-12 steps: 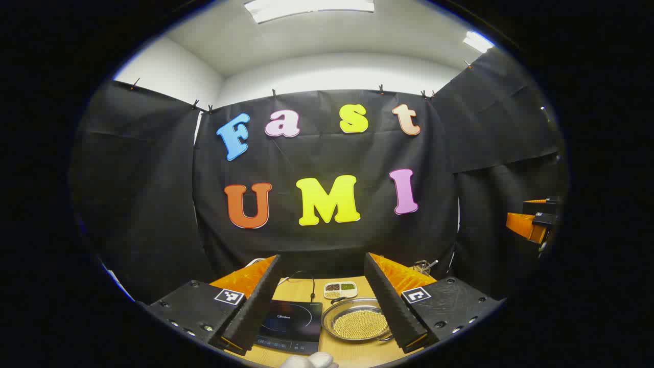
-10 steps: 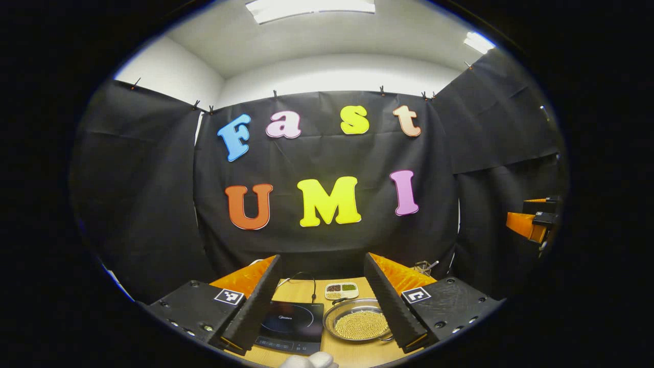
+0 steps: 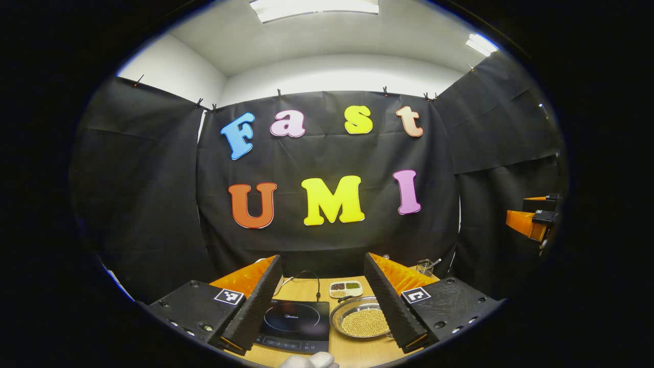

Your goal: First push the handle of the pot to place it horizontally, then grasp the pot with both hands and set it on the induction cooktop.

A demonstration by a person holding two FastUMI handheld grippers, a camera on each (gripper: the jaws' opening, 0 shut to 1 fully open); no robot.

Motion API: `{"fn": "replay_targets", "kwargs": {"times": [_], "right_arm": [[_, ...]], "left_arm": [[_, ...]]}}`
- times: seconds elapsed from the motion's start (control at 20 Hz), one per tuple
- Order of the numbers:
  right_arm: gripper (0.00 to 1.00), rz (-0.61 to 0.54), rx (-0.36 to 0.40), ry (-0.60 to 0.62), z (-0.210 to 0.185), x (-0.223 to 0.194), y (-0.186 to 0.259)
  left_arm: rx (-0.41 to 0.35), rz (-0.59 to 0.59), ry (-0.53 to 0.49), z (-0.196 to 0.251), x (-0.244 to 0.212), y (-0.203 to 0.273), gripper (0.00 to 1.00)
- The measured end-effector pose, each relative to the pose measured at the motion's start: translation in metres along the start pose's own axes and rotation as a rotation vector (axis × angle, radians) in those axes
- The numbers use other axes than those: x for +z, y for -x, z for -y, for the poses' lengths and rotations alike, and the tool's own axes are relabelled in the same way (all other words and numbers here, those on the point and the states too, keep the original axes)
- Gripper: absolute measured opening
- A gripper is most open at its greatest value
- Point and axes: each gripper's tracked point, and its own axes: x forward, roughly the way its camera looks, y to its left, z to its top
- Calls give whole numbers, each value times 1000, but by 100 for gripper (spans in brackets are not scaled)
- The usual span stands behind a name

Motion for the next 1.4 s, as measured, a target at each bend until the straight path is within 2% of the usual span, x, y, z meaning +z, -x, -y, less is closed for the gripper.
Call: {"fn": "replay_targets", "kwargs": {"times": [0.4, 0.45, 0.5, 0.55, 0.6, 0.65, 0.75, 0.8, 0.9, 0.95, 1.05, 1.1, 1.2, 1.4], "right_arm": [[95, -126, 57, -27, -44, -41, -3], [83, -145, 64, -18, -51, -49, -4], [76, -172, 81, -11, -59, -56, -4], [60, -205, 111, -13, -73, -68, -4], [51, -249, 134, -13, -85, -82, -6], [26, -303, 159, -14, -94, -99, -6], [5, -395, 260, -36, -127, -133, -7], [8, -443, 295, -40, -140, -150, -8], [1, -554, 353, -29, -156, -198, -10], [4, -593, 374, -22, -165, -220, -12], [0, -681, 391, 15, -175, -263, -14], [4, -718, 408, 27, -183, -284, -14], [4, -798, 435, 40, -198, -322, -19], [4, -873, 469, 95, -218, -364, -29]], "left_arm": [[-3, -20, 12, -15, -22, 11, 96], [-3, -23, 12, -19, -26, 13, 96], [0, -22, 10, -22, -29, 16, 96], [2, -24, 9, -25, -32, 18, 96], [2, -32, 11, -25, -37, 20, 96], [8, -37, 14, -28, -42, 22, 96], [19, -31, 29, -31, -46, 27, 96], [21, -31, 39, -30, -49, 29, 96], [36, -42, 53, -30, -58, 35, 96], [42, -46, 61, -31, -61, 38, 96], [54, -44, 73, -32, -66, 42, 96], [68, -52, 74, -35, -69, 45, 96], [96, -65, 67, -40, -76, 50, 96], [150, -88, 57, -51, -87, 59, 96]]}}
